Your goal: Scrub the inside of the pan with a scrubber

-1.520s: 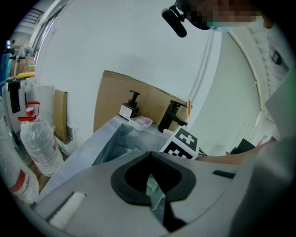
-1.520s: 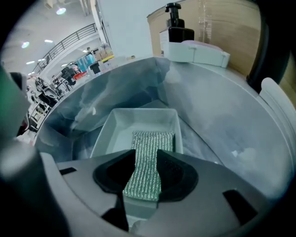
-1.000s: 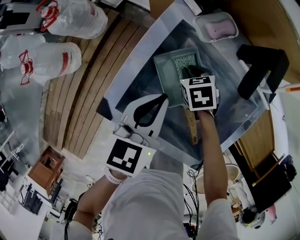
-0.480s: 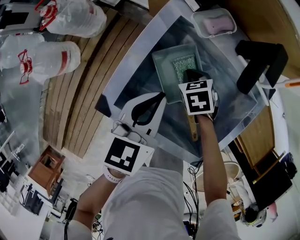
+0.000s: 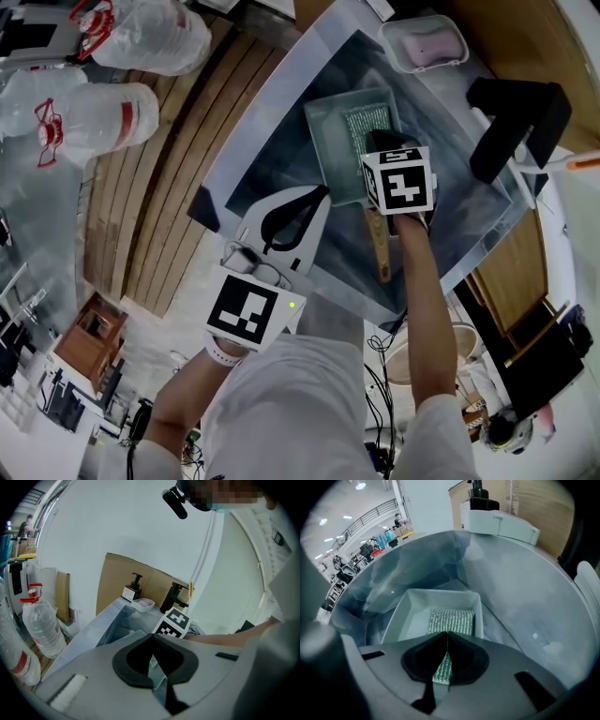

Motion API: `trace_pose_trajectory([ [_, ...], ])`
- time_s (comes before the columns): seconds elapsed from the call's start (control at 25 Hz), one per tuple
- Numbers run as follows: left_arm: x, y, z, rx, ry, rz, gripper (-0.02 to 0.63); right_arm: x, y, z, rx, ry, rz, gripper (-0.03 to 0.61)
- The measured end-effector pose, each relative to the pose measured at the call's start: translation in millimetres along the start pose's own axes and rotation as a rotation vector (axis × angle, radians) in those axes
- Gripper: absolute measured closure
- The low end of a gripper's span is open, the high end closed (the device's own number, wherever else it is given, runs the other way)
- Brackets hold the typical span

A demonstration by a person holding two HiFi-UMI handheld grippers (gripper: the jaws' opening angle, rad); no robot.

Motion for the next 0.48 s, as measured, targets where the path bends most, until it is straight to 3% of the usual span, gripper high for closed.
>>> trace_pose_trajectory([
  [0.2,3.8,-1.5,-2.4,0.003,0.006,-0.014,0.614,8.8,13.9,1.6,0.0,0.0,-0.02,0.568],
  [0.48,4.9,-3.5,-4.1,-0.003,0.005,-0.018,0.614,31.5,-9.4,-1.6,0.027,0.013,-0.07,0.568],
])
Point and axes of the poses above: the fingertips, and each gripper's own axes: z forward along the fingers, x to its left, y out of its top, the point moved 1 cm from there along -z, backward along the fingers, and after that the axes turned 6 degrees about x, right-handed, at the moved point
